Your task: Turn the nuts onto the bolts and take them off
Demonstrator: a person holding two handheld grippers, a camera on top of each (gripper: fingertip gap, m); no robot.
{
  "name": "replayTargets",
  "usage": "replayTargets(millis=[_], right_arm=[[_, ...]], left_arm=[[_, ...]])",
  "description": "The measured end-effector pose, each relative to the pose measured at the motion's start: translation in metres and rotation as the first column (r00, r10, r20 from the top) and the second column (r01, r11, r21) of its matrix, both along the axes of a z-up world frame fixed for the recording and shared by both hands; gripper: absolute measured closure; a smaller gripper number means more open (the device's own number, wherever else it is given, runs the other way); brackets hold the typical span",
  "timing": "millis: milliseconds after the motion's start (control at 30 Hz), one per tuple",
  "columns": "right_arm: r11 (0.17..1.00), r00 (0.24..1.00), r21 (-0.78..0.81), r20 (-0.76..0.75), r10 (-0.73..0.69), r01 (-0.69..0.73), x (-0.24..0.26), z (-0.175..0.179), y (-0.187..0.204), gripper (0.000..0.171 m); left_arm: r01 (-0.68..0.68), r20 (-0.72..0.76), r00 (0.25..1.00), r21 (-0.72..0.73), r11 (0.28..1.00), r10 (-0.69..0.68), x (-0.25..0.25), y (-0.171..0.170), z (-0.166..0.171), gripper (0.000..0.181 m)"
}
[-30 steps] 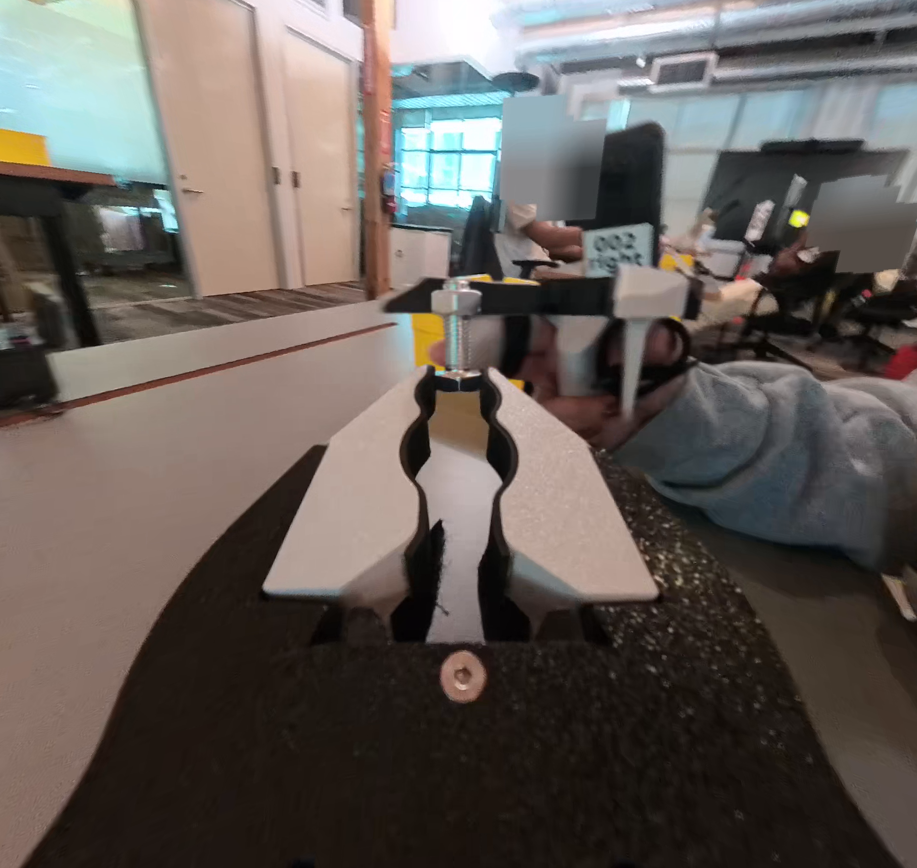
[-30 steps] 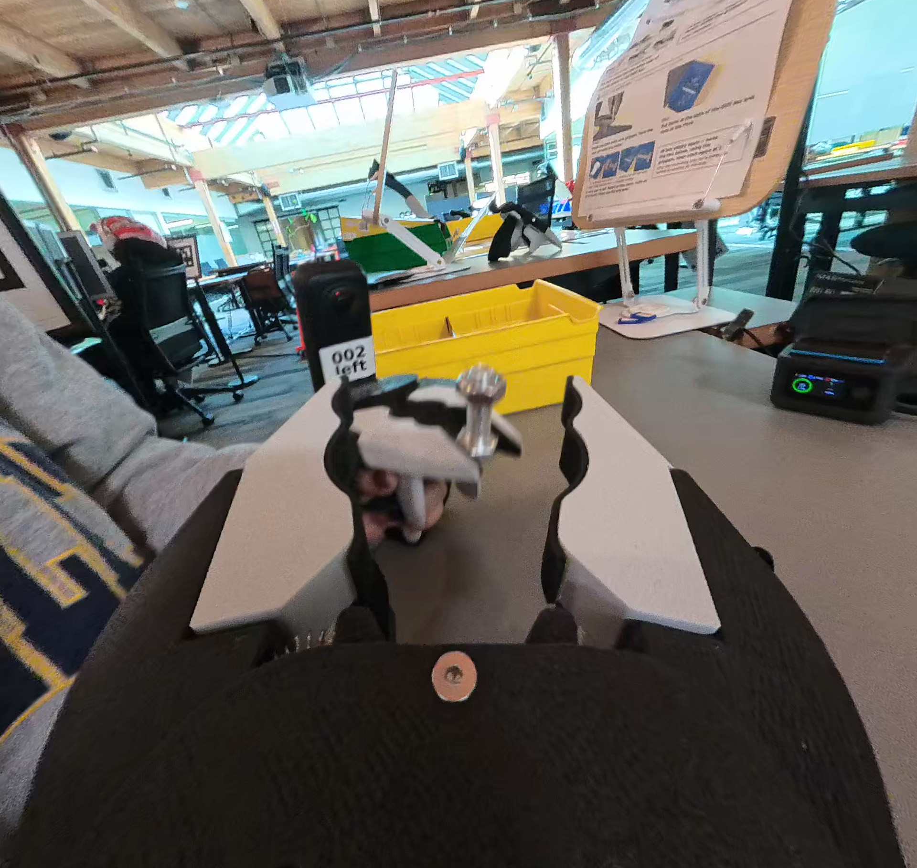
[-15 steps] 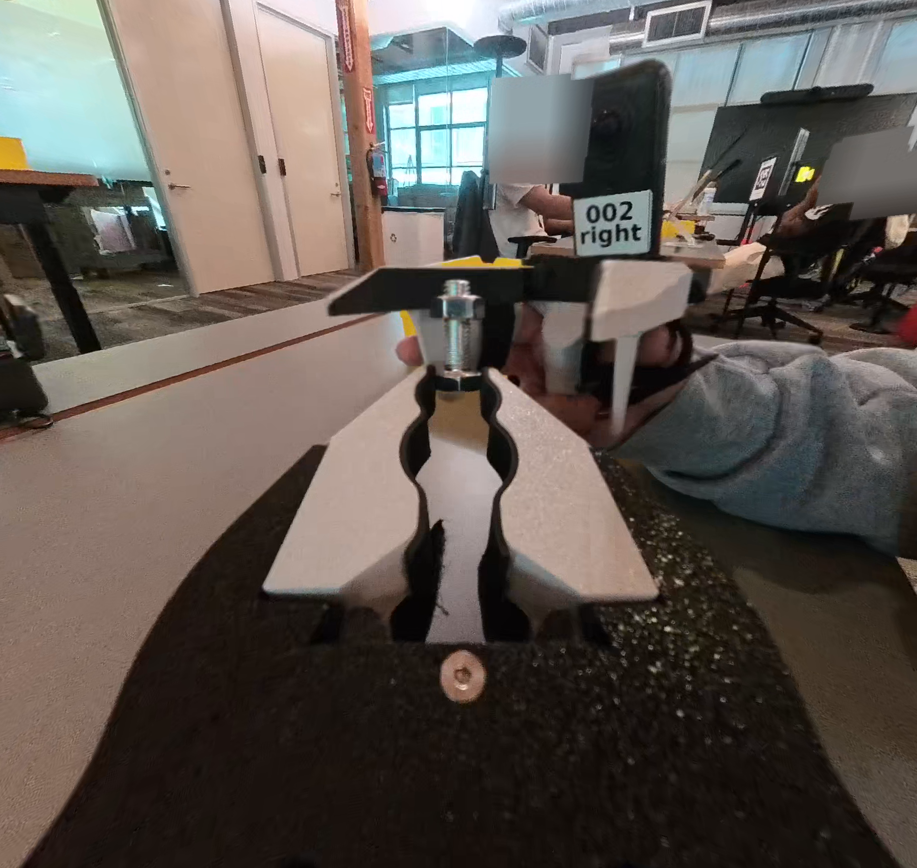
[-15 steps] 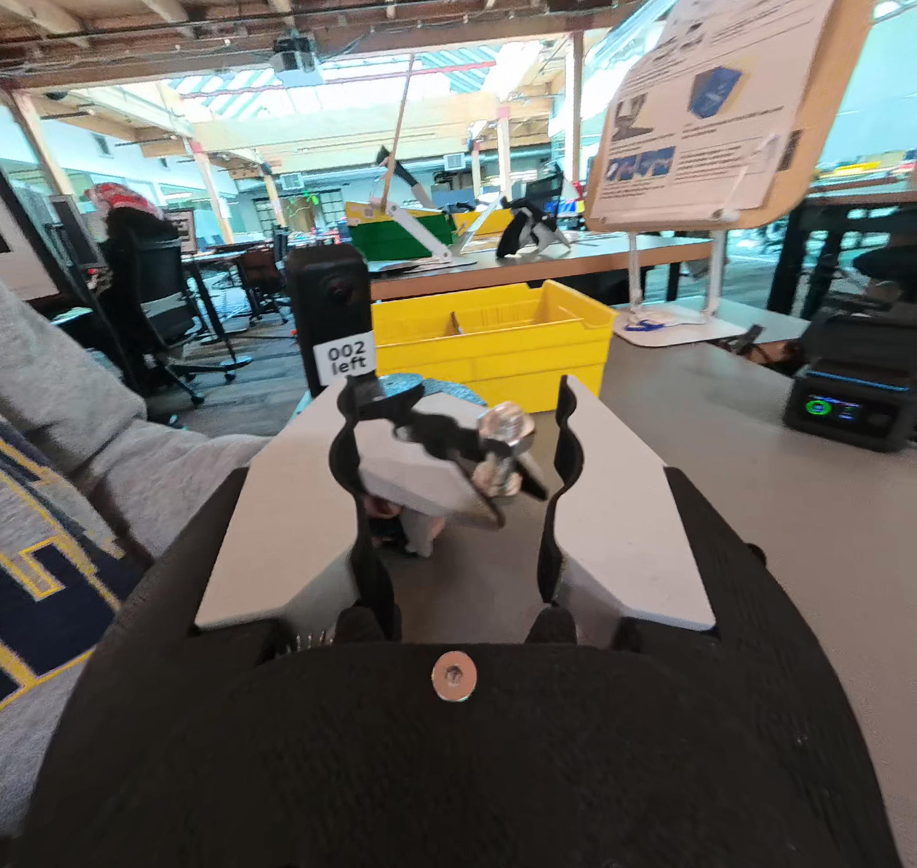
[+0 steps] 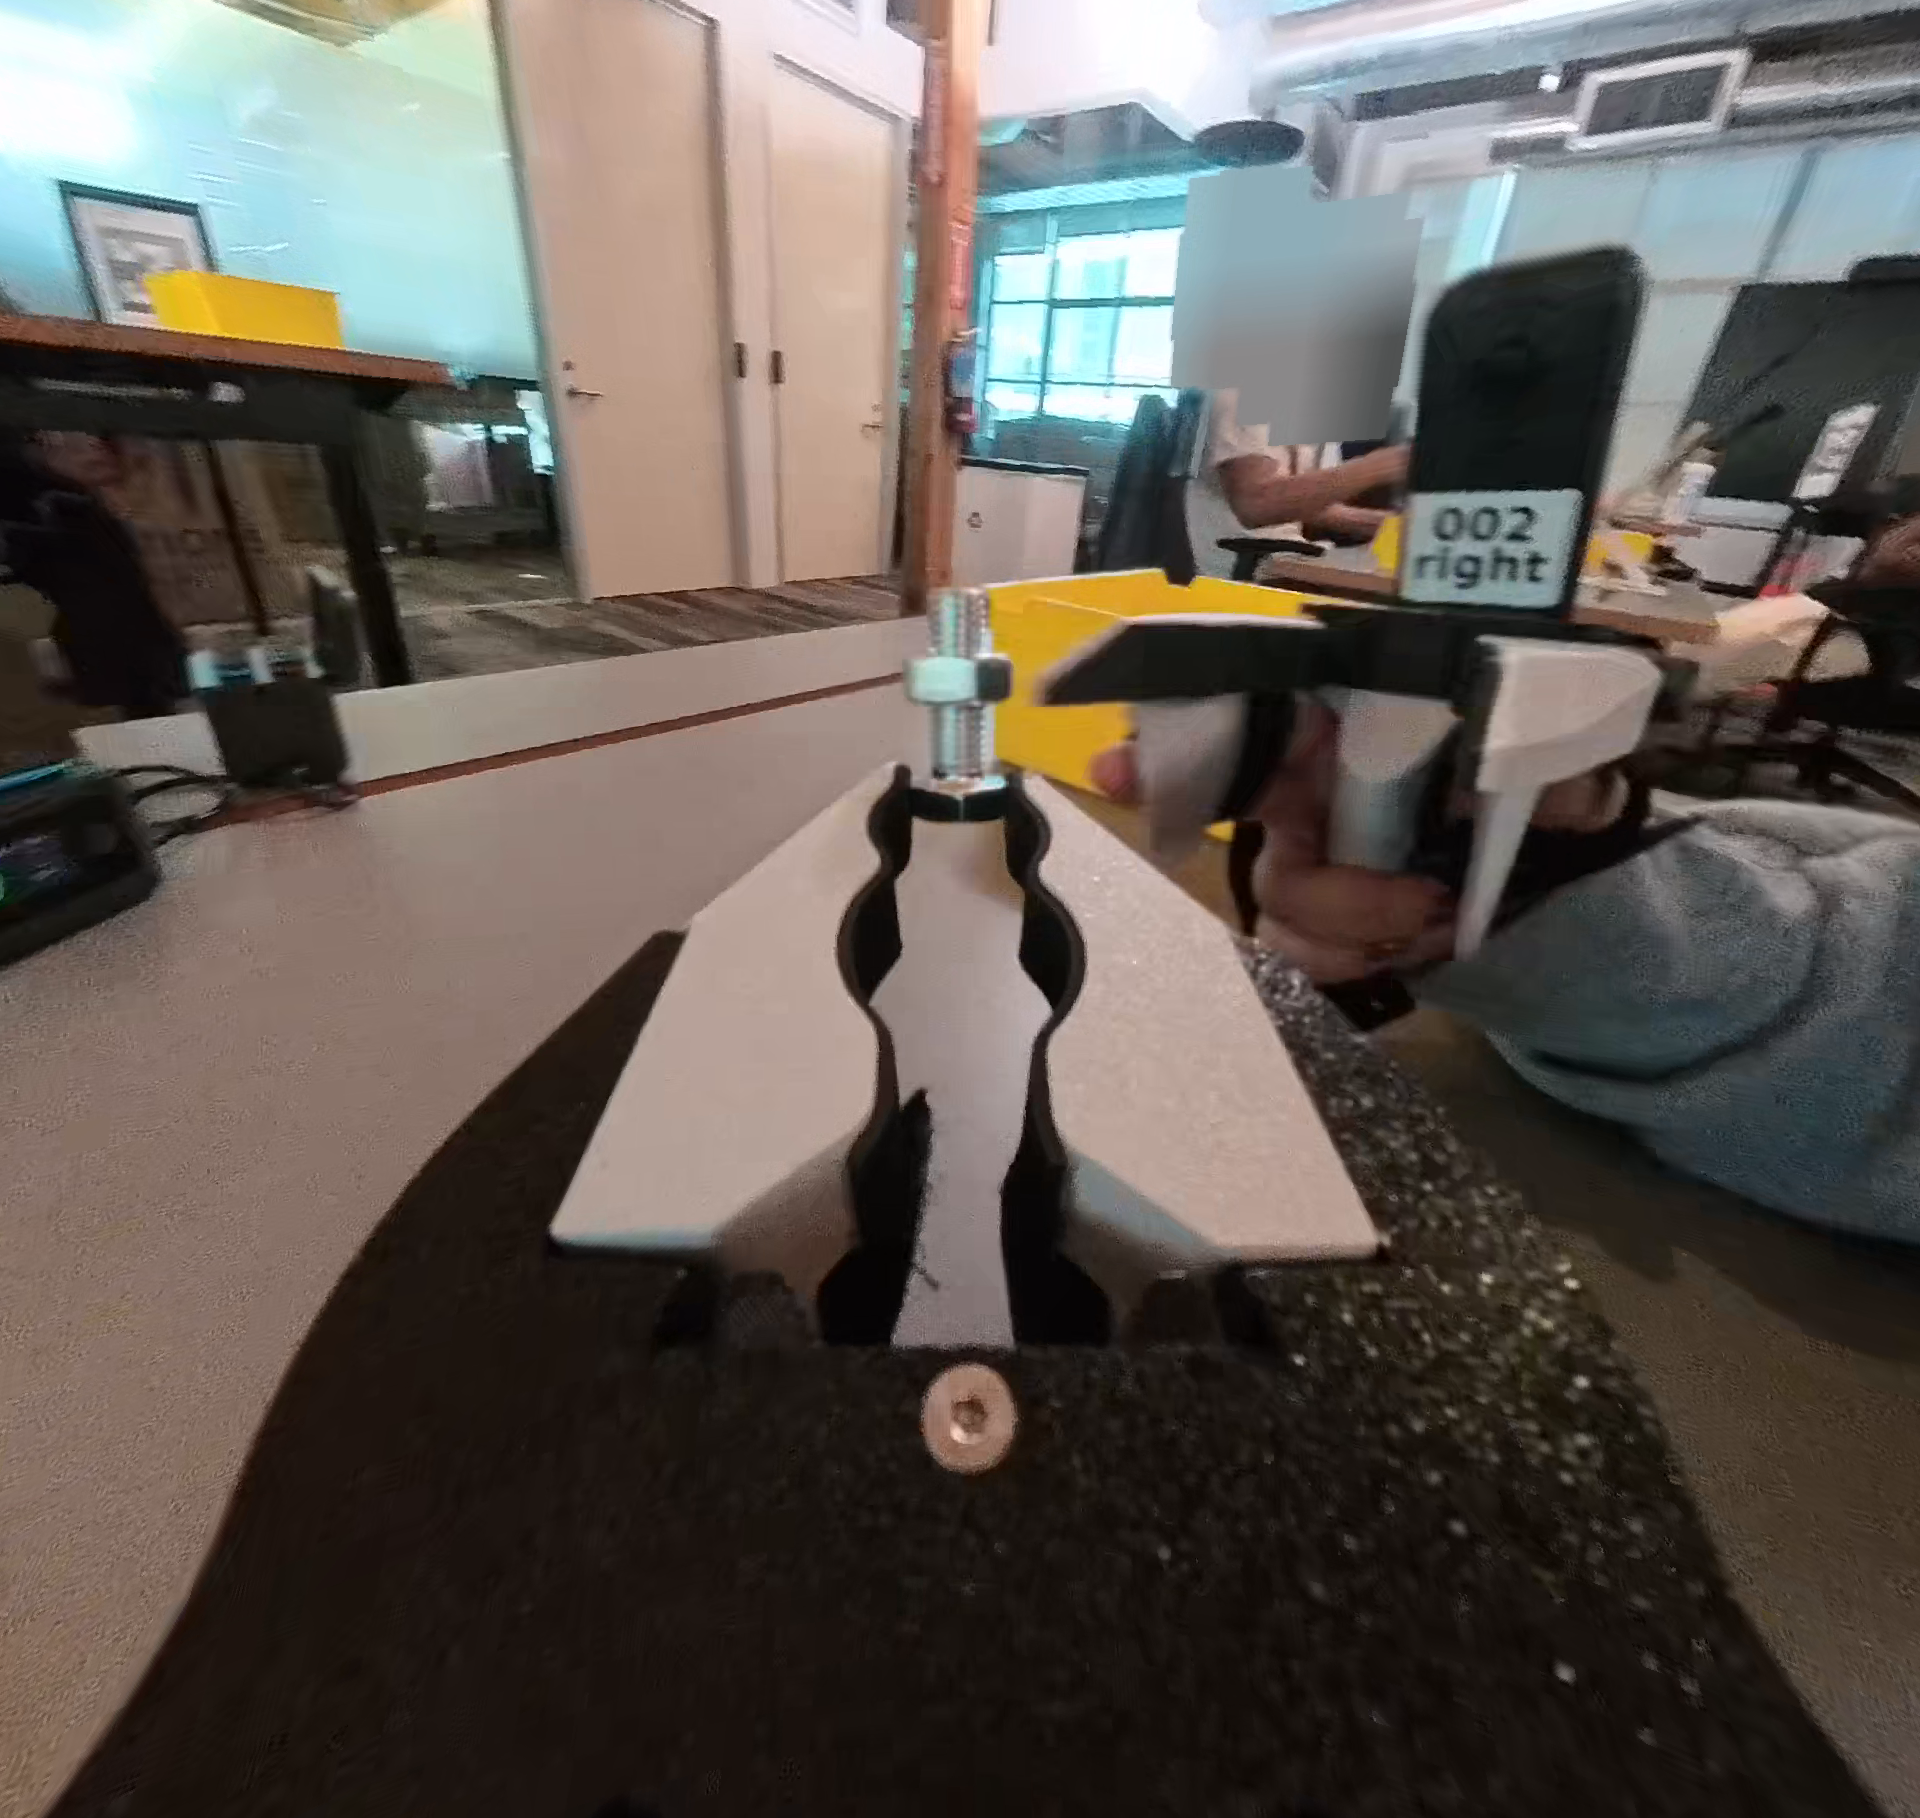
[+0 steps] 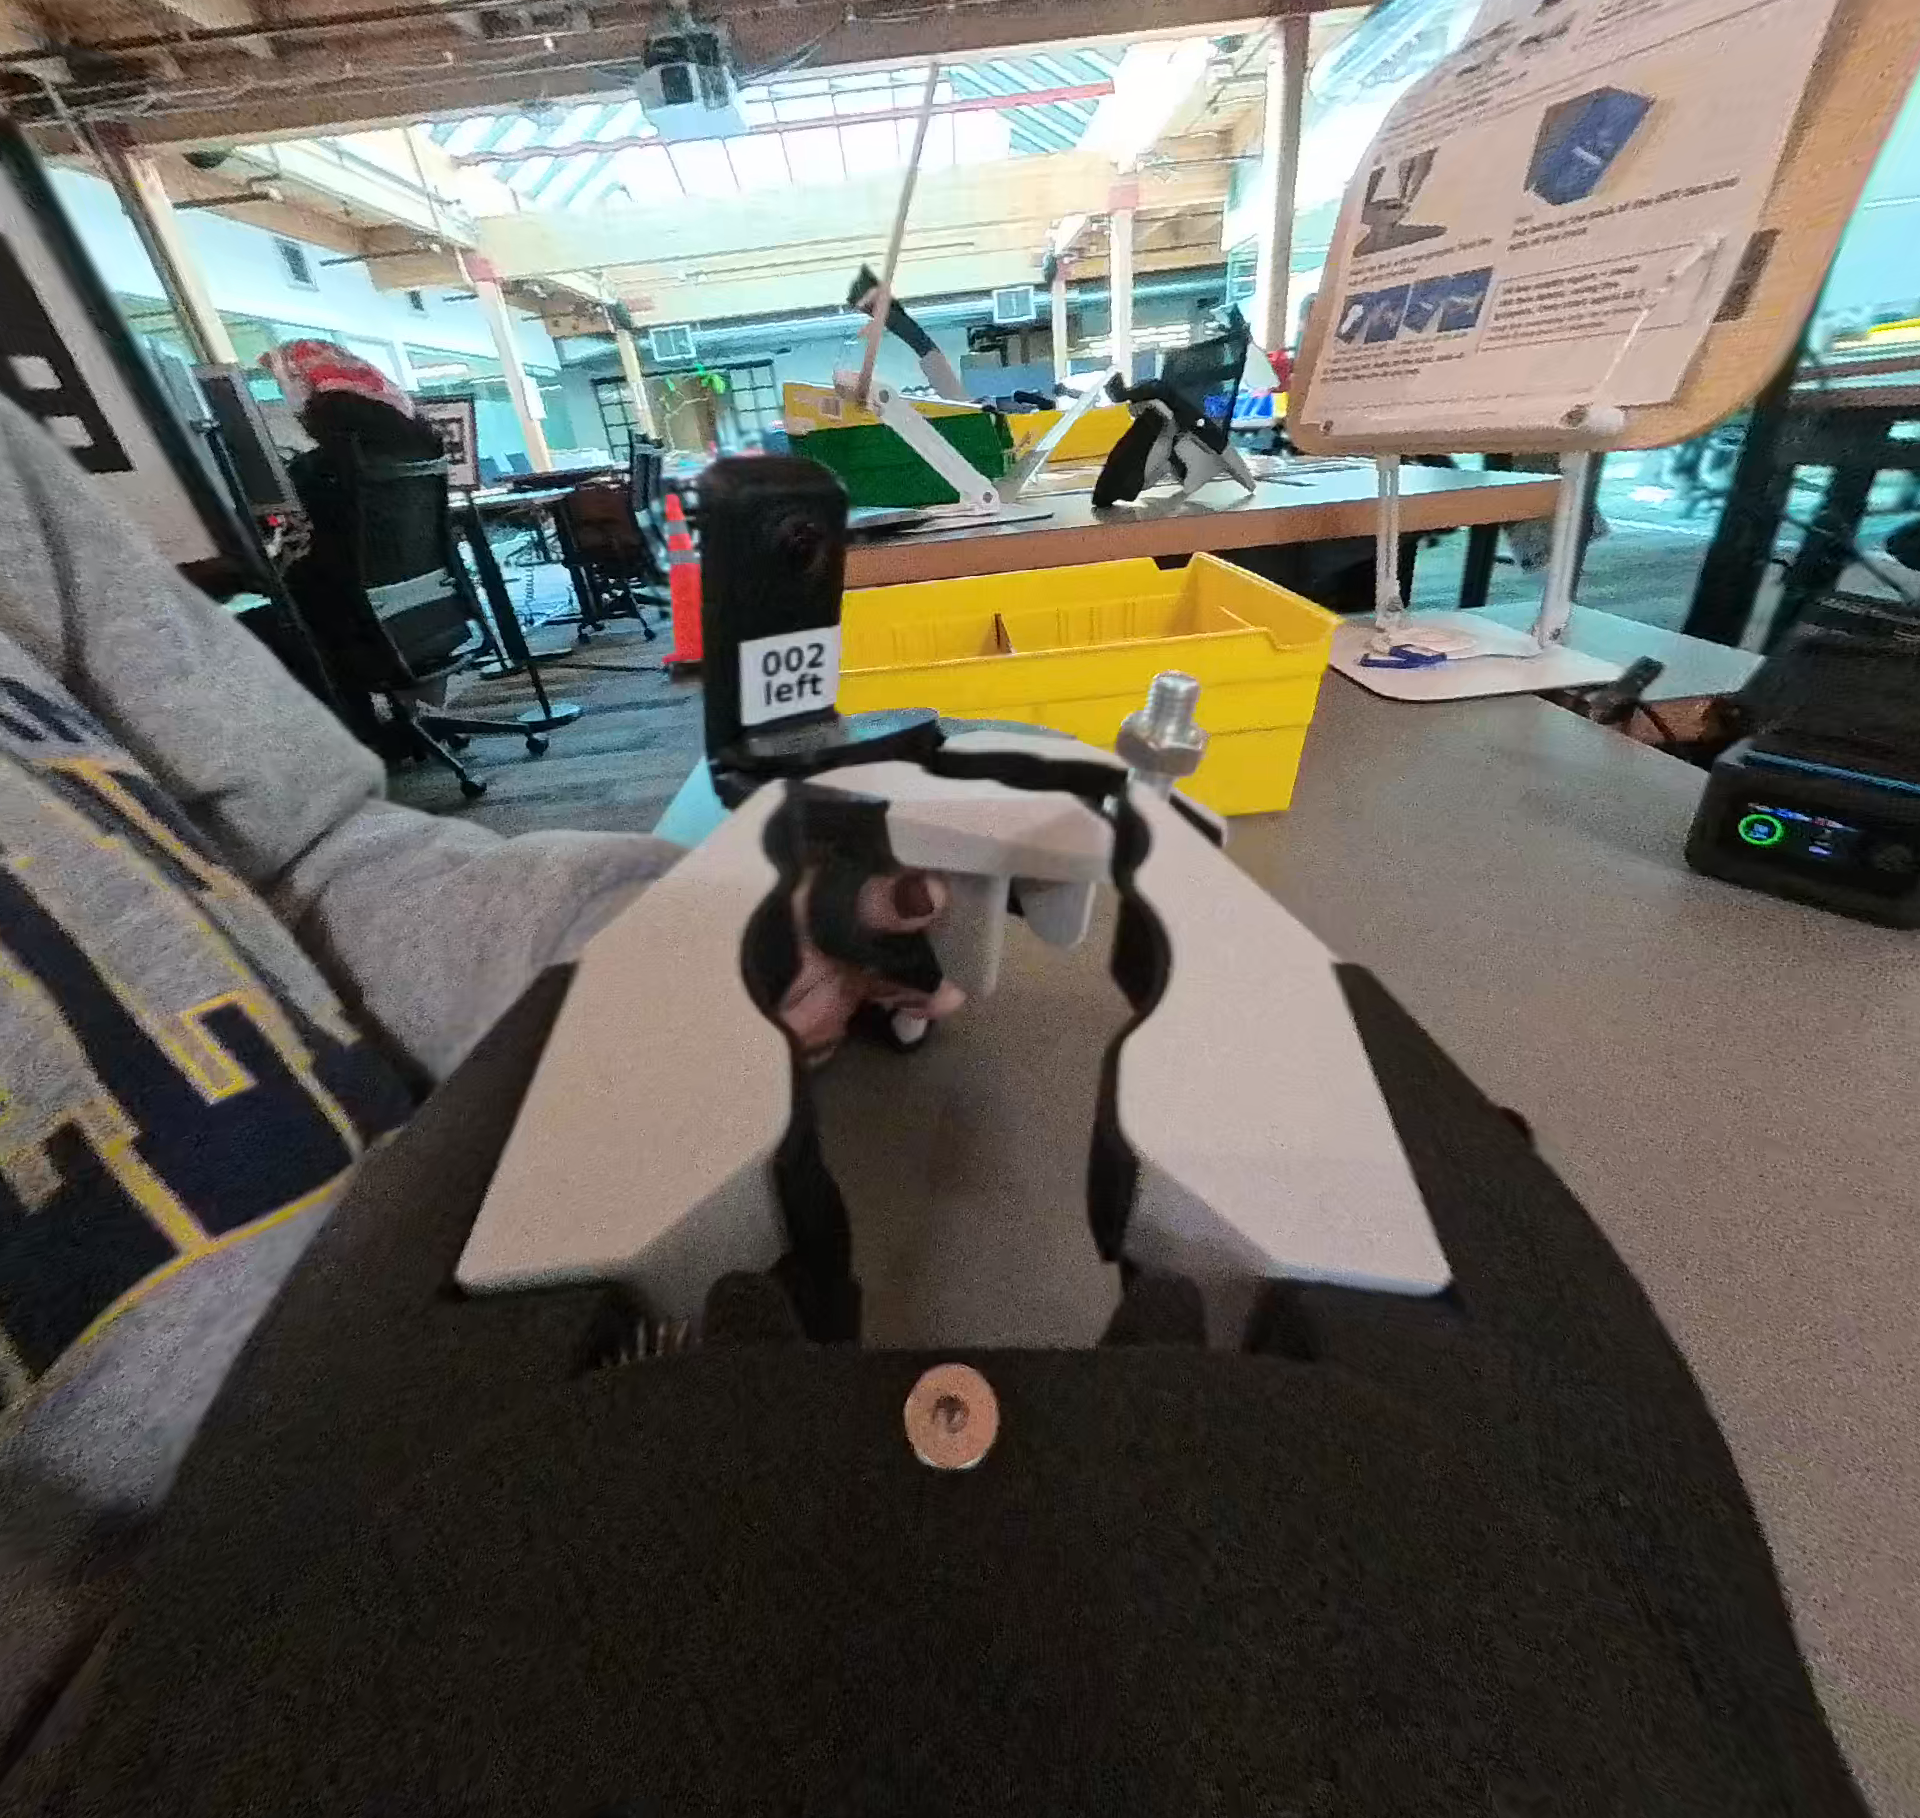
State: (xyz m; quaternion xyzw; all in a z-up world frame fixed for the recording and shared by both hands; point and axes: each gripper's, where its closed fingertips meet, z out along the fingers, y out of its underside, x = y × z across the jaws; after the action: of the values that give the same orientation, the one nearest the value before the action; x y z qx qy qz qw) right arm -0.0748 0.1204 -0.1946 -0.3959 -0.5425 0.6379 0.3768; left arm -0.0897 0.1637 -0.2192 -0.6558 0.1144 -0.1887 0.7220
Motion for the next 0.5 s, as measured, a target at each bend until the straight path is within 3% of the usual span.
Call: replayTargets(millis=[33, 100, 233, 333, 367, 400, 433, 500], right_arm=[[1.0, 1.0, -0.016, -0.015, -0.025, 0.025, 0.003, 0.004, 0.007, 0.113], [0.993, 0.993, -0.048, -0.025, -0.113, 0.112, -0.003, 0.008, 0.024, 0.088], [0.995, 0.995, -0.039, -0.038, -0.095, 0.094, -0.02, 0.009, 0.009, 0.086], [0.999, 1.0, -0.036, -0.014, -0.027, 0.026, -0.018, 0.002, -0.006, 0.084], [1.0, 1.0, -0.029, -0.019, -0.007, 0.007, -0.01, 0.002, -0.005, 0.086], [0.998, 0.997, -0.008, -0.031, 0.067, -0.067, 0.003, 0.002, -0.01, 0.128], [0.994, 0.993, -0.018, -0.04, 0.108, -0.109, 0.013, 0.005, -0.01, 0.125], [0.995, 0.997, -0.07, -0.03, -0.071, 0.069, 0.005, 0.006, 0.023, 0.125]], left_arm=[[-0.016, 0.028, 0.999, -0.005, 1.0, 0.016, -0.007, 0.001, 0.001, 0.165], [0.033, 0.01, 0.999, 0.008, 0.999, -0.034, 0.003, -0.001, 0.001, 0.165], [0.161, -0.062, 0.985, -0.001, 0.987, -0.16, 0.036, -0.005, -0.003, 0.165], [0.122, -0.042, 0.992, -0.004, 0.993, -0.122, 0.026, -0.004, -0.002, 0.166], [0.056, -0.029, 0.998, -0.001, 0.998, -0.056, 0.013, -0.002, -0.001, 0.165], [-0.029, 0.004, 1.0, 0.004, 1.0, 0.029, -0.005, 0.0, 0.001, 0.165], [-0.079, 0.052, 0.995, -0.01, 0.997, 0.08, -0.019, 0.002, 0.001, 0.165], [-0.044, 0.081, 0.996, 0.003, 0.999, 0.044, -0.02, -0.001, 0.004, 0.165]])
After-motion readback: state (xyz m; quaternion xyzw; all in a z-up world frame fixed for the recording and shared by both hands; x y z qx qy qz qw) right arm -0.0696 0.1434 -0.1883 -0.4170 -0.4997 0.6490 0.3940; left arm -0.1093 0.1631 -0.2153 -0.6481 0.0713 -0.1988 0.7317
